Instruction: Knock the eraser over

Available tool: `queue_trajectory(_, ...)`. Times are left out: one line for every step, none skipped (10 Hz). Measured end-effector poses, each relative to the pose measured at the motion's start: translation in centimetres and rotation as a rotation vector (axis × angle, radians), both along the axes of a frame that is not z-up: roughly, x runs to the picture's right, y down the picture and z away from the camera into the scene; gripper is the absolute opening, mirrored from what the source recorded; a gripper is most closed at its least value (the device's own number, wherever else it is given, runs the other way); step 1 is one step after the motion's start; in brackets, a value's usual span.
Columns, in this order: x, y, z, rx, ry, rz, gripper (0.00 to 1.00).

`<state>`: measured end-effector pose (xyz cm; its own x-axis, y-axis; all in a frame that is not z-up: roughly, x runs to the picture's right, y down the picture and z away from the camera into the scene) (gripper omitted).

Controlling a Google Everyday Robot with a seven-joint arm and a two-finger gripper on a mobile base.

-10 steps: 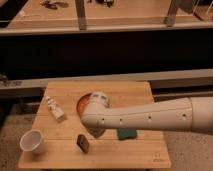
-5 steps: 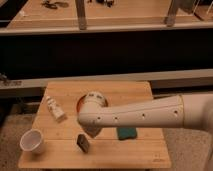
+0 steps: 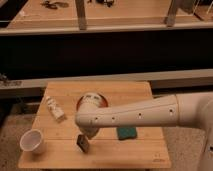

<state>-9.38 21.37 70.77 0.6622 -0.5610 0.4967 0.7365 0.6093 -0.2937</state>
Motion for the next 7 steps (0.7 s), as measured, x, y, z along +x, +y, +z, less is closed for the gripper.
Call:
queue_trajectory(-0.4,0.0,0.0,-0.002,-0.004,-0.004,0.05)
queue_trajectory(-0.7,0.0,0.1,-0.005,-0.006,-0.009,0.02)
queue_trajectory(-1.1,0.0,0.1,-0.009,-0.010,-0.011,0.02)
queue_trajectory(-1.3,0.0,0.2,-0.011,-0.010,-0.011,0.02)
queue_trajectory(-1.6,0.0,0.3,-0.014,-0.014,-0.011,0.02)
queue_trajectory(-2.0,0.0,0.3,-0.017,-0.019,-0.014,0.02)
queue_trajectory(-2.4,0.0,0.4,-0.019,-0.022,-0.017,0.02)
